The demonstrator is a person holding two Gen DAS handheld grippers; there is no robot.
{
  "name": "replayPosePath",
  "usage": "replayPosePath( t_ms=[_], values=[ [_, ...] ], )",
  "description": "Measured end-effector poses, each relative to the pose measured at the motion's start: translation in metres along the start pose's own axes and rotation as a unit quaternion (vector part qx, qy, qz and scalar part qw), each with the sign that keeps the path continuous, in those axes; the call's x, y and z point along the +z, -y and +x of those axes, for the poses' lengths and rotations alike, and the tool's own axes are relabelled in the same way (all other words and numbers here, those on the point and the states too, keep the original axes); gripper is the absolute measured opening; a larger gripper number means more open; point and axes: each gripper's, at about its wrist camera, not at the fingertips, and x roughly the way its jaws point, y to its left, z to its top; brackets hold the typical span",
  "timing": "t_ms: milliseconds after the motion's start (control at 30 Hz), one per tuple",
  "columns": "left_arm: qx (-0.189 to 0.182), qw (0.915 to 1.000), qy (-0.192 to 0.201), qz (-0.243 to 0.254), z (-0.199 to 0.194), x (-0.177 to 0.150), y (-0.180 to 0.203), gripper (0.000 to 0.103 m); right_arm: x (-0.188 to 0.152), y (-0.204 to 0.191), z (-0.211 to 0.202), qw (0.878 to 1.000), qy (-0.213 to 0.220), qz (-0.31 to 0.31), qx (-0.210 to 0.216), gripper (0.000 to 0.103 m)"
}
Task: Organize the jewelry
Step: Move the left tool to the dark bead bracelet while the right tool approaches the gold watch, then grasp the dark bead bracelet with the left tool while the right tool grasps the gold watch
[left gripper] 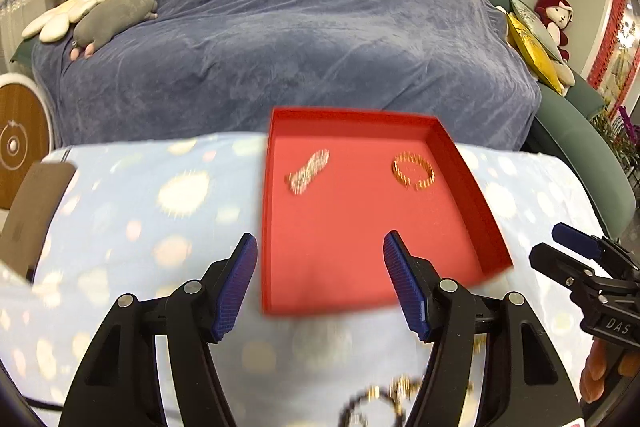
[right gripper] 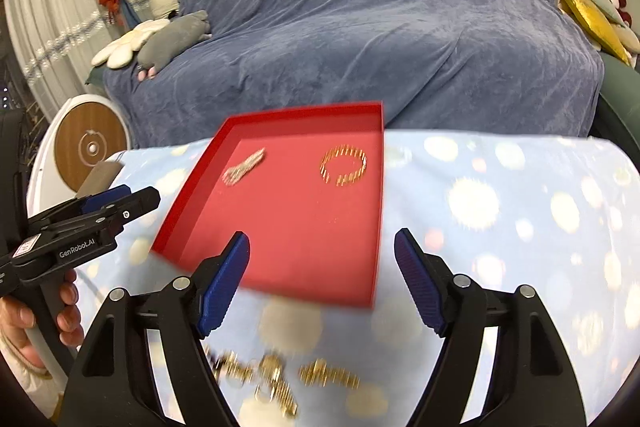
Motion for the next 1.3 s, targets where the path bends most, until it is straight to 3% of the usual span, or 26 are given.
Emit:
replayPosePath(
  t_ms=[233,400,500,733,967,1300],
  values=[
    [0.023,0.9994,-0.025,-0.004,-0.041,-0.088,0.009,0.063,-0.080,-0.012,-0.046,1.000,-0.007,-0.005,-0.005,0.072],
    [0.028,0.9992,-0.028,-0.008,-0.045,-0.121,0.013,0.063,-0.110,-0.017,-0.046,1.000,-0.016,-0.005,-0.010,0.072],
    [0.029,0.9988,-0.038,-0.004,-0.035,-0.129,0.011,0.063,-0.115,-0.024,-0.036,0.999,-0.019,-0.032,-0.025,0.069],
    [0.030,0.9984,-0.047,-0.009,-0.020,-0.133,0.009,0.063,-0.111,-0.033,0.002,0.998,-0.042,-0.046,-0.016,0.057],
    [0.025,0.9986,-0.044,-0.013,-0.018,-0.129,0.006,0.063,-0.107,-0.033,0.030,0.997,-0.061,-0.038,-0.011,0.035],
    [0.016,0.9982,-0.054,-0.018,-0.006,-0.131,-0.001,0.063,-0.098,-0.038,0.051,0.997,-0.067,-0.036,-0.013,0.028]
  ],
)
